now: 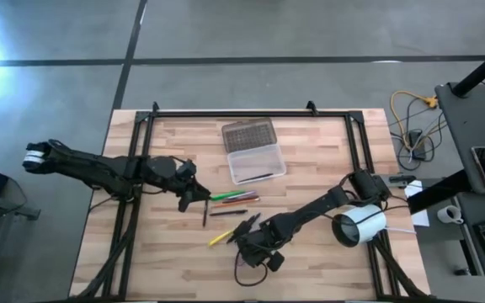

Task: Pick & place school supplies into a supply box
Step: Put the purple scissors into the black supply box

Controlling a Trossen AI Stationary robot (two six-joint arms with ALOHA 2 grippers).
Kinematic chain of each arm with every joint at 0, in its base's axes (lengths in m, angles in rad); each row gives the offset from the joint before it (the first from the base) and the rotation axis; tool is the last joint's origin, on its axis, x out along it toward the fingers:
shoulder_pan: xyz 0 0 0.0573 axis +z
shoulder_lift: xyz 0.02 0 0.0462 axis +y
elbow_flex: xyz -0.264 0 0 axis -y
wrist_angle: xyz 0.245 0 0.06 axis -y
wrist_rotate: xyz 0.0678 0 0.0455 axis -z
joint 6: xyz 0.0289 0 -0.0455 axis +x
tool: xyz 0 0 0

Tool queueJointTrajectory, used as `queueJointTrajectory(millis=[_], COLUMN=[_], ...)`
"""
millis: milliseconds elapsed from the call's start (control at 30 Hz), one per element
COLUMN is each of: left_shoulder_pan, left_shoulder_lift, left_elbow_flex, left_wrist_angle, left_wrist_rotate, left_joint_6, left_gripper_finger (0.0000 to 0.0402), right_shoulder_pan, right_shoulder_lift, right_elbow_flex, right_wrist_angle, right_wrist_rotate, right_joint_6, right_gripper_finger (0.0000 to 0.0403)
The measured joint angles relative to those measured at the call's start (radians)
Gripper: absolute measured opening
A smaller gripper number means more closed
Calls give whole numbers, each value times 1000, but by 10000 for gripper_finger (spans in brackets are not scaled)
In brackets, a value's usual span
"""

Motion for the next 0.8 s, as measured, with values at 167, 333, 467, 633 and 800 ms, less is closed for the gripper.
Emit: queueJointTrajectory(millis=[167, 333, 467, 633, 800], left_shoulder_pan=[-1, -1, -1, 0, 0], left_shoulder_lift=[0, 1, 1, 1, 0], left_elbow_flex=[-3, -3, -3, -3, -3], left_wrist_angle=[0, -1, -1, -8, -41], left_wrist_rotate=[0, 0, 0, 0, 0], left_joint_6=[0, 0, 5, 41, 41], left_gripper_finger=[88, 88, 88, 88, 88], right_shoulder_pan=[-17, -36, -35, -63, -127], right_shoulder_lift=[-1, -13, -55, -154, -250], right_elbow_flex=[-8, -9, -4, 7, 7], right_wrist_angle=[-15, -47, -136, -236, -297], right_wrist_rotate=[0, 4, 107, 134, 200], right_joint_6=[189, 444, 528, 595, 595], right_gripper_finger=[54, 48, 46, 39, 16])
